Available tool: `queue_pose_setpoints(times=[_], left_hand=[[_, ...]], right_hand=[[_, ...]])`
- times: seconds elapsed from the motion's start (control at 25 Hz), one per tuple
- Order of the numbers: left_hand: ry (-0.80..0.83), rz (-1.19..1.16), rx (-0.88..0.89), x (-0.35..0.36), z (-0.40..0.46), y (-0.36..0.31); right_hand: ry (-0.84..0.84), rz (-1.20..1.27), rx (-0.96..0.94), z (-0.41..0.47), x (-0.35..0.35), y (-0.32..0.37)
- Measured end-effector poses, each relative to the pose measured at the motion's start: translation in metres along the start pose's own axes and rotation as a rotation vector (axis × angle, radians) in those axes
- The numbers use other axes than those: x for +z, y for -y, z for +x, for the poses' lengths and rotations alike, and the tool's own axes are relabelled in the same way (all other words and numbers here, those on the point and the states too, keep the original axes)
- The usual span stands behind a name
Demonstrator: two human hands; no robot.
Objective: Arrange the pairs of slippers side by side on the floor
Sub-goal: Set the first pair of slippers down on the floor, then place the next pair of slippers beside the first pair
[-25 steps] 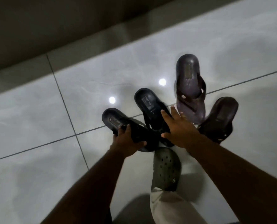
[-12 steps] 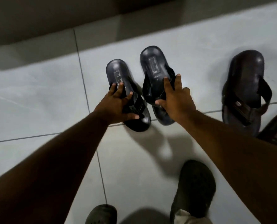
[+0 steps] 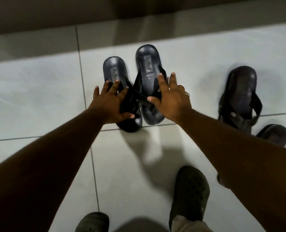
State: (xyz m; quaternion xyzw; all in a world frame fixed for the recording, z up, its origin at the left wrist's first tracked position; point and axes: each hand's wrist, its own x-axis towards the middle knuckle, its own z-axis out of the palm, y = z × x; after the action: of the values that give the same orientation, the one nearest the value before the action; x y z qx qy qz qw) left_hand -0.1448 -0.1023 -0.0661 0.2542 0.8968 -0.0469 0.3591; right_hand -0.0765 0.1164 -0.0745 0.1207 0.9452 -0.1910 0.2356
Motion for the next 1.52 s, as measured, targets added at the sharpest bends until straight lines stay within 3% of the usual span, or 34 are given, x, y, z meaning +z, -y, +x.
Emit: queue_pose_setpoints(times=[0.12,0.28,0.44,0.64,0.76,0.96,1.2,1.52], left_hand=[[-0.097,-0.041,0.03,-0.021,-0.011,-0.044],[-0.093,0.004,0.209,-0.041,0.005,-0.14],[-0.086,0.074,0.421,-0.037,0.035,-0.256],[-0.019,0.19,0.519,-0.009,0.062,-0.36],[0.068,0.257,0.465,0.003,0.075,-0.36],[0.064,0.289,0.447,0.004,0.083,-0.351],[0.011,0.189,0.342,-0.015,0.112,-0.327],[-0.008,0.161,0.321,-0.042,0.139,-0.307]], right_hand=[[-0.076,-0.023,0.055,-0.036,-0.027,-0.059],[-0.152,-0.008,0.302,-0.123,-0.043,-0.171],[-0.093,0.071,0.573,-0.205,-0.027,-0.246],[0.103,0.462,0.751,-0.249,0.035,-0.253],[0.07,0.578,0.746,-0.243,0.047,-0.251],[0.021,0.519,0.578,-0.217,0.015,-0.288],[-0.048,0.486,0.473,-0.088,-0.053,-0.353],[0.049,0.328,0.191,0.001,-0.087,-0.32]])
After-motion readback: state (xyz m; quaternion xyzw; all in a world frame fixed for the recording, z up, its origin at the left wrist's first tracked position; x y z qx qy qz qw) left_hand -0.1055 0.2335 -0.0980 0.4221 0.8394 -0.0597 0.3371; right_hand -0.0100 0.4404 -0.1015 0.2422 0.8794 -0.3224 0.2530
